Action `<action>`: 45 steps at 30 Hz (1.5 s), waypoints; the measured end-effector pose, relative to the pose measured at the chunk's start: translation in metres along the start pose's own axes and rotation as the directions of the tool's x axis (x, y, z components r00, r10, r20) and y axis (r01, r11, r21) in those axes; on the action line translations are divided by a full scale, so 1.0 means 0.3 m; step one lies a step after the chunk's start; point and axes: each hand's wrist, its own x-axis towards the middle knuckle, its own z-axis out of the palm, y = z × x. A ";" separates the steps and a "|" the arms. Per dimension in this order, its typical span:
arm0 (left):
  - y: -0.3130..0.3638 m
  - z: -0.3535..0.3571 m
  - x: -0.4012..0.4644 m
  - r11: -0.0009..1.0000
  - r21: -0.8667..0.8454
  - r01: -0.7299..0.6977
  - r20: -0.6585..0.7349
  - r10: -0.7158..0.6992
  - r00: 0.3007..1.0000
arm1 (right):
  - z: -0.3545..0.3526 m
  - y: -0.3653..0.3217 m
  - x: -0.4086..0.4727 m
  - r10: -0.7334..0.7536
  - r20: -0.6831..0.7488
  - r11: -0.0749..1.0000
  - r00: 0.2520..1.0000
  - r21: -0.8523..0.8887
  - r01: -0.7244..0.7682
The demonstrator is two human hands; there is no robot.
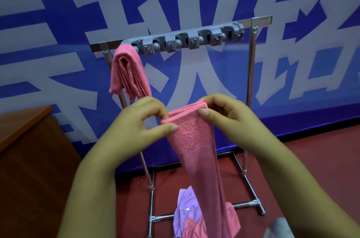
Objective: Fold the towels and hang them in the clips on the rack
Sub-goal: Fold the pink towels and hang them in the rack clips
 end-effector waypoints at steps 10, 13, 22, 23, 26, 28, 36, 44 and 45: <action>0.095 -0.049 0.086 0.997 0.077 -0.004 -0.092 0.012 0.996 | -0.012 -0.075 0.054 -0.132 0.003 0.991 0.991 0.017 0.132; 0.120 -0.068 0.113 0.998 -0.002 0.060 0.018 -0.060 0.998 | 0.002 -0.082 0.080 -0.153 -0.002 0.988 0.988 0.006 0.153; 0.118 -0.077 0.165 0.978 0.196 0.066 0.193 -0.104 0.976 | 0.084 0.019 0.090 -0.110 -0.061 0.963 0.992 0.238 0.122; 0.118 -0.077 0.166 0.978 0.202 0.057 0.202 -0.099 0.974 | 0.086 0.040 0.081 -0.084 -0.033 0.944 0.996 0.316 0.090; 0.117 -0.082 0.167 0.989 0.143 0.047 0.190 -0.074 0.979 | 0.088 0.120 0.043 -0.025 0.102 0.923 0.995 0.385 -0.016; 0.114 -0.092 0.170 0.995 0.090 0.051 0.149 -0.064 0.987 | 0.098 0.176 0.021 0.013 0.189 0.950 0.982 0.303 -0.071; 0.136 -0.150 0.193 0.998 0.027 0.060 0.127 -0.063 0.990 | 0.128 0.262 -0.031 0.068 0.179 0.991 0.981 0.100 -0.087; 0.156 -0.171 0.199 0.999 0.043 0.031 0.117 -0.036 0.993 | 0.146 0.210 -0.043 -0.113 -0.083 0.993 0.990 0.015 0.115; 0.158 -0.171 0.198 0.999 0.035 0.033 0.118 -0.036 0.992 | 0.149 0.202 -0.042 -0.138 -0.109 0.990 0.984 0.003 0.139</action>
